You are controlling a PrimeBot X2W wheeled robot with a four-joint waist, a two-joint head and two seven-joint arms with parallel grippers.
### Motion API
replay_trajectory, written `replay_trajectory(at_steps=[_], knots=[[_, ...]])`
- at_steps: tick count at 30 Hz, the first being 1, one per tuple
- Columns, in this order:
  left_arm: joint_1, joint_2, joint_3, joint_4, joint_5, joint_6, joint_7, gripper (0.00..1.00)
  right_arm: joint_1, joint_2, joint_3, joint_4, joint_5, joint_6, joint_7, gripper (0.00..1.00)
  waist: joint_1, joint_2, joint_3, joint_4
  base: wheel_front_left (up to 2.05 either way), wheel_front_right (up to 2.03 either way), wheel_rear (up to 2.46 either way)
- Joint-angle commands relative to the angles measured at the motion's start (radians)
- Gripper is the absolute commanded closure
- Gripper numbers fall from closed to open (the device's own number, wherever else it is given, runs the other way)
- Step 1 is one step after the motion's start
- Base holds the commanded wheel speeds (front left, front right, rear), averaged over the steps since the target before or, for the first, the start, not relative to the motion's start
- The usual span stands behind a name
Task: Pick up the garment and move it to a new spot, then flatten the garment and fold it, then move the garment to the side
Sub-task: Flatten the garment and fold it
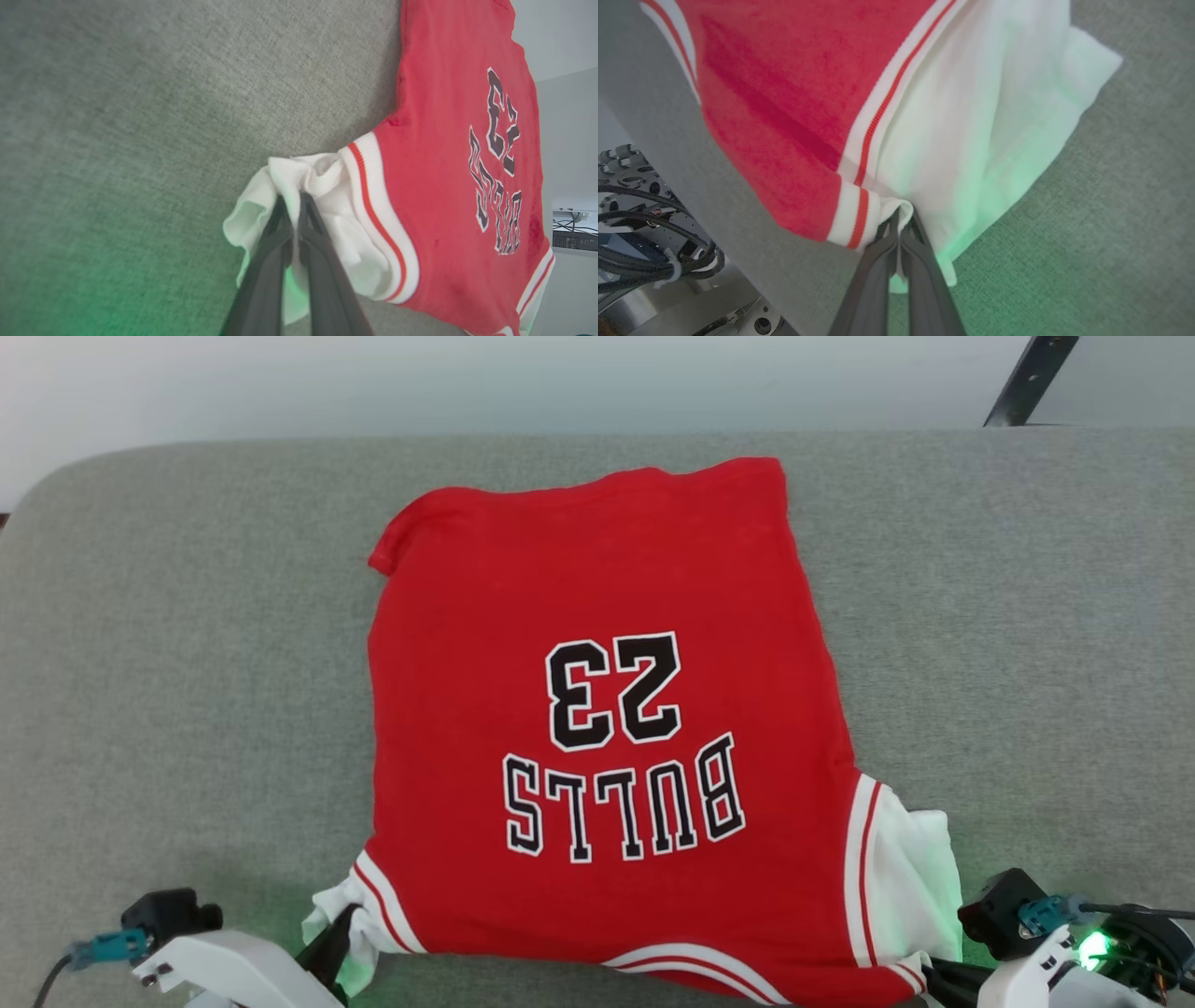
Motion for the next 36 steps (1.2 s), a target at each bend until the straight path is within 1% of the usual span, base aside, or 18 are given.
replay_trajectory(at_steps=[1, 8, 9, 10, 11, 12, 15, 19, 23, 25, 26, 28, 30, 33, 36], knots=[[-0.012, -0.017, -0.017, 0.038, 0.014, -0.001, 0.010, 1.00, -0.022, -0.002, 0.023, 0.024, -0.006, -0.001, -0.015, 1.00, 0.0000, -0.0001, 0.011, 0.008, 0.00, 0.00, 0.00], [-0.053, -0.059, -0.042, 0.131, 0.034, -0.020, 0.026, 1.00, -0.085, 0.004, 0.097, 0.110, 0.001, -0.002, -0.059, 1.00, 0.0000, -0.0001, 0.027, 0.008, 0.00, 0.00, 0.00], [-0.057, -0.063, -0.045, 0.140, 0.037, -0.025, 0.027, 1.00, -0.092, 0.004, 0.106, 0.118, 0.003, -0.003, -0.063, 0.93, 0.0000, -0.0001, 0.027, 0.007, 0.00, 0.00, 0.00], [-0.061, -0.069, -0.045, 0.147, 0.037, -0.029, 0.028, 1.00, -0.098, 0.004, 0.111, 0.126, 0.007, -0.003, -0.064, 0.71, 0.0000, -0.0001, 0.027, 0.006, 0.00, 0.00, 0.00], [-0.062, -0.073, -0.043, 0.153, 0.036, -0.033, 0.026, 1.00, -0.105, 0.003, 0.112, 0.132, 0.009, -0.003, -0.063, 0.21, 0.0000, -0.0001, 0.027, 0.004, 0.00, 0.00, 0.00], [-0.063, -0.076, -0.043, 0.159, 0.036, -0.037, 0.024, 1.00, -0.112, 0.001, 0.114, 0.129, 0.013, -0.003, -0.059, 0.00, 0.0000, -0.0001, 0.025, 0.001, 0.00, 0.00, 0.00], [-0.055, -0.082, -0.038, 0.170, 0.031, -0.046, 0.014, 1.00, -0.115, 0.005, 0.076, 0.091, 0.058, -0.003, -0.050, 0.00, 0.0000, -0.0001, 0.016, -0.008, 0.00, 0.00, 0.00], [-0.042, -0.088, -0.035, 0.169, 0.026, -0.057, 0.003, 1.00, -0.101, -0.026, -0.017, -0.013, 0.135, -0.001, 0.013, 0.00, 0.0000, -0.0001, 0.006, -0.012, 0.00, 0.00, 0.00], [-0.051, -0.099, -0.040, 0.150, 0.038, -0.061, -0.001, 1.00, -0.121, -0.071, -0.163, -0.115, 0.222, -0.001, 0.111, 0.00, 0.0000, -0.0001, 0.014, 0.001, 0.00, 0.00, 0.00], [-0.068, -0.108, -0.042, 0.136, 0.046, -0.064, -0.004, 1.00, -0.158, -0.078, -0.233, -0.139, 0.247, -0.001, 0.162, 0.00, 0.0000, -0.0001, 0.027, 0.016, 0.00, 0.00, 0.00], [-0.077, -0.110, -0.043, 0.129, 0.051, -0.064, -0.004, 1.00, -0.187, -0.071, -0.266, -0.138, 0.257, -0.001, 0.190, 0.00, 0.0000, -0.0001, 0.036, 0.025, 0.00, 0.00, 0.00], [-0.095, -0.116, -0.047, 0.115, 0.061, -0.065, 0.000, 1.00, -0.265, -0.050, -0.315, -0.107, 0.253, -0.001, 0.246, 0.00, 0.0000, -0.0001, 0.059, 0.045, 0.00, 0.00, 0.00], [-0.115, -0.123, -0.058, 0.097, 0.077, -0.070, 0.007, 1.00, -0.361, -0.030, -0.324, -0.048, 0.213, -0.001, 0.308, 0.00, 0.0000, -0.0001, 0.084, 0.074, 0.00, 0.00, 0.00], [-0.158, -0.134, -0.072, 0.071, 0.100, -0.076, 0.020, 1.00, -0.532, 0.032, -0.313, 0.086, 0.147, -0.001, 0.379, 0.00, 0.0000, -0.0001, 0.127, 0.124, 0.00, 0.00, 0.00], [-0.202, -0.144, -0.072, 0.049, 0.119, -0.082, 0.019, 1.00, -0.731, 0.093, -0.271, 0.243, 0.059, -0.001, 0.433, 0.00, 0.0000, -0.0001, 0.193, 0.163, 0.00, 0.00, 0.00]])
